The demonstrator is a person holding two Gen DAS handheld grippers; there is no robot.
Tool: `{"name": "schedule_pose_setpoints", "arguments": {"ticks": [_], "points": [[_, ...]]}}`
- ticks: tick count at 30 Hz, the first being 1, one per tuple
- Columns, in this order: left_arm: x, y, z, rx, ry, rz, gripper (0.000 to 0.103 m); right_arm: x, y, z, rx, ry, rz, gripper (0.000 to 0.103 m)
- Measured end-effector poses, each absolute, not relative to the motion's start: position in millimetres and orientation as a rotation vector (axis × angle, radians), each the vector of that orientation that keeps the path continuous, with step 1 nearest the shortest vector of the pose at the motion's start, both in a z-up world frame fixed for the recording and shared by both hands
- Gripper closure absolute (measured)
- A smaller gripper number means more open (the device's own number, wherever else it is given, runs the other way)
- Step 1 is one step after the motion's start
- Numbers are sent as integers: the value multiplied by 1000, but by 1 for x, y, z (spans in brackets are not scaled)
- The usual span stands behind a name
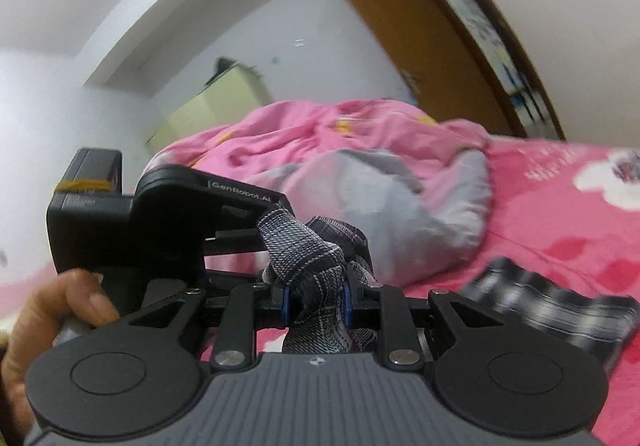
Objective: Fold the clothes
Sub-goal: 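Lift the plaid fabric with the right gripper while left gripper releases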
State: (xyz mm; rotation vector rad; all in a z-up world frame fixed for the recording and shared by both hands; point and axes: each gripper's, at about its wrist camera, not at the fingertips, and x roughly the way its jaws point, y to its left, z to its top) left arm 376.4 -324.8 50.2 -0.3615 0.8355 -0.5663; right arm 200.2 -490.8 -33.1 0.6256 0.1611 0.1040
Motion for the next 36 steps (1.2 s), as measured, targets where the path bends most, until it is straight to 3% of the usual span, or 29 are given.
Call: {"name": "schedule_pose_setpoints", "arguments": {"ticks": [9,13,17,18,21,26,30,36], "points": [[401,-410,-4,-236,939,-626,83,212,-578,-104,889,171,15,79],[411,-437,-29,-202,998,-655,66,211,-591,-121,953,187,-27,78],[411,-416,-22,-288,1019,-681,60,209,-601,-136,1012,205,-69,75],[408,-406,-13,-293,1002,-681,59,209,-604,-139,1026,209,-80,75],[392,-361,33,-291,934,-686,58,207,-612,-151,1070,222,-111,61],[342,-244,131,-295,777,-637,51,204,-624,-167,1134,242,-159,56],[275,-131,194,-253,605,-478,45,196,-620,-162,1141,250,-163,45],[190,3,189,-263,570,-272,40,152,-592,-146,1126,309,-258,41]]}}
